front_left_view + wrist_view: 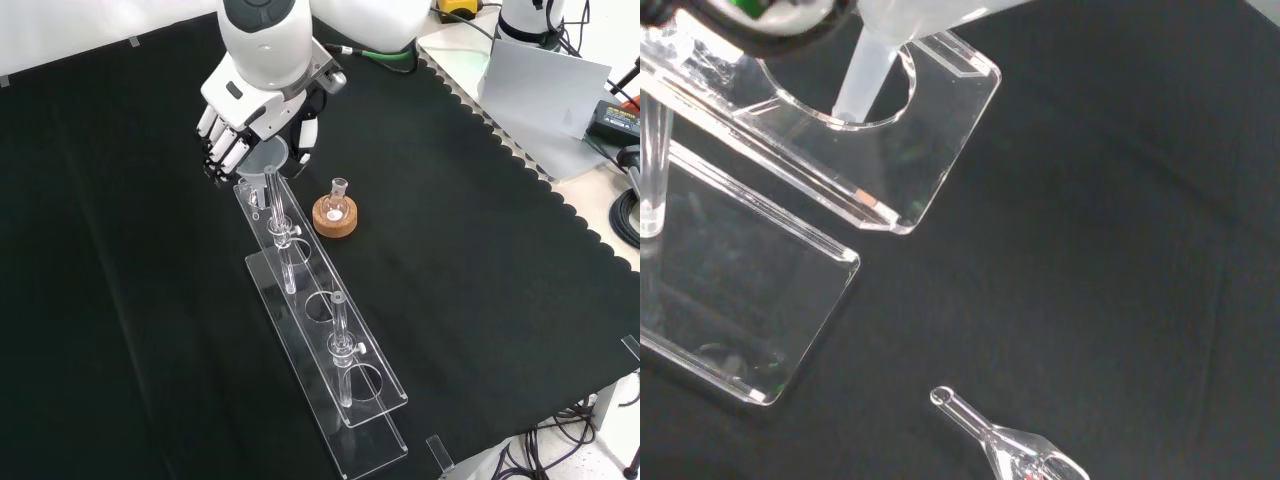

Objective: Put the funnel back on the funnel stand.

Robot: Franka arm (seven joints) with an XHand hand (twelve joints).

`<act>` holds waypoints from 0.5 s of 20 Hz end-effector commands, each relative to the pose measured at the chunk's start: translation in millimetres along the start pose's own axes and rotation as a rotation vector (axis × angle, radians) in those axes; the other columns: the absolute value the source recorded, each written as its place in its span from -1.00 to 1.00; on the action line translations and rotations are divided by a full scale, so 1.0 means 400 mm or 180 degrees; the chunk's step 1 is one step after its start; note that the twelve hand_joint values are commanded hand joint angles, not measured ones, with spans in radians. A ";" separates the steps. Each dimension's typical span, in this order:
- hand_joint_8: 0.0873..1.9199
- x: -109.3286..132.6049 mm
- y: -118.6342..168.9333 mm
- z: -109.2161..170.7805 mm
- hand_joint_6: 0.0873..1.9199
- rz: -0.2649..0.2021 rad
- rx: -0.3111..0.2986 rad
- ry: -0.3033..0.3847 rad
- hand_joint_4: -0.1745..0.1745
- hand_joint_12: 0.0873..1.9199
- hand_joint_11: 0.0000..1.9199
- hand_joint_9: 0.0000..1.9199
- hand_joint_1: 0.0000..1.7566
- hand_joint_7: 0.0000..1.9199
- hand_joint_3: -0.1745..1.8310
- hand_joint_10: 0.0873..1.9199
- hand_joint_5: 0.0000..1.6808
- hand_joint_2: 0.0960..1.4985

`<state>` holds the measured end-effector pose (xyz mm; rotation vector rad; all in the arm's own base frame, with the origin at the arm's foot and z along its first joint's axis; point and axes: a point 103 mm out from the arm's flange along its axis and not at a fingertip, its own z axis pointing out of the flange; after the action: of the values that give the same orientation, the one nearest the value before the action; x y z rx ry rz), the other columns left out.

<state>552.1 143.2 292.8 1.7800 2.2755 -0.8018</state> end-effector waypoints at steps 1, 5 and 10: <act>-0.42 0.006 0.026 0.052 -0.29 -0.0033 0.0109 0.0076 0.12 0.15 -0.25 0.02 0.09 -0.42 -0.20 -0.75 -0.11 0.00; -0.41 0.008 0.032 0.070 -0.28 -0.0036 0.0182 0.0110 0.00 0.19 -0.29 -0.03 0.03 -0.47 -0.19 -0.74 -0.23 -0.03; -0.36 0.001 0.019 0.065 -0.49 0.0003 0.0230 0.0237 -0.18 0.29 -0.43 -0.17 -0.09 -0.60 -0.19 -0.64 -0.47 -0.12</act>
<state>557.7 136.0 265.6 1.8338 2.3084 -0.8450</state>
